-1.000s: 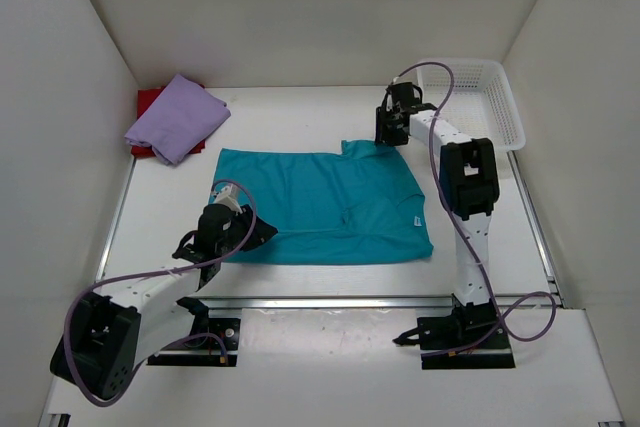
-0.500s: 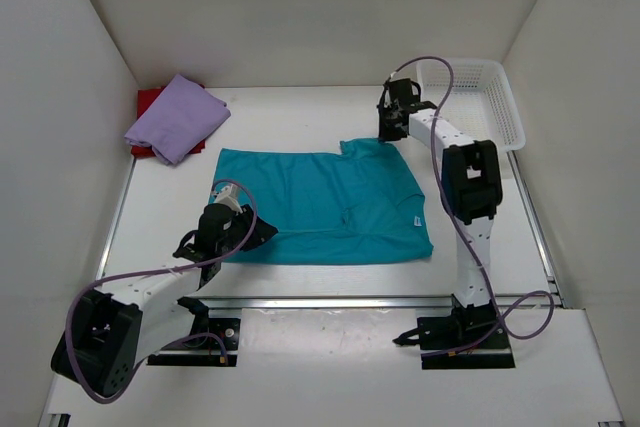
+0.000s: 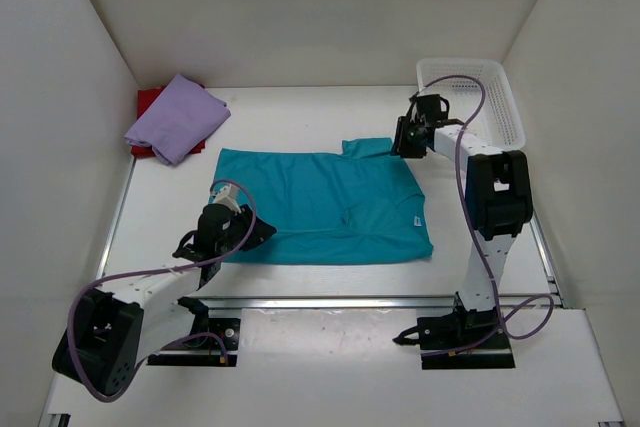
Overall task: Fold and stack the t-shirts
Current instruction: Grap the side of the flattened tshirt furthest away from the robot with both arms
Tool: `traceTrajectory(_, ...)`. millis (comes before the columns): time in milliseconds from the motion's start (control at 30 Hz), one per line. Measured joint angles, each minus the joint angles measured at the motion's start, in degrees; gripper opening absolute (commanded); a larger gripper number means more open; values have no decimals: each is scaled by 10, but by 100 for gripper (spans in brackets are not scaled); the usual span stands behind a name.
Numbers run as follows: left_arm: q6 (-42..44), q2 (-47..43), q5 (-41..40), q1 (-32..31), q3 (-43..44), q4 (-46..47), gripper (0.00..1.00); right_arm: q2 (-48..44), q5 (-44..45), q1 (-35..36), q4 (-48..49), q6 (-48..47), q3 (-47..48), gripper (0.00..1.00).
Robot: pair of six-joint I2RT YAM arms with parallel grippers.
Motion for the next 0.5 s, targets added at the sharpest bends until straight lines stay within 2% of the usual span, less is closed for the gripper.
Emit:
traceTrajectory(133, 0, 8, 0, 0, -2, 1, 34, 9, -16, -4, -18, 0, 31, 35)
traceTrajectory(300, 0, 11, 0, -1, -2, 3, 34, 83, -11, -1, -27, -6, 190, 36)
traceTrajectory(500, 0, 12, -1, 3, -1, 8, 34, 181, 12, 9, -63, -16, 290, 42)
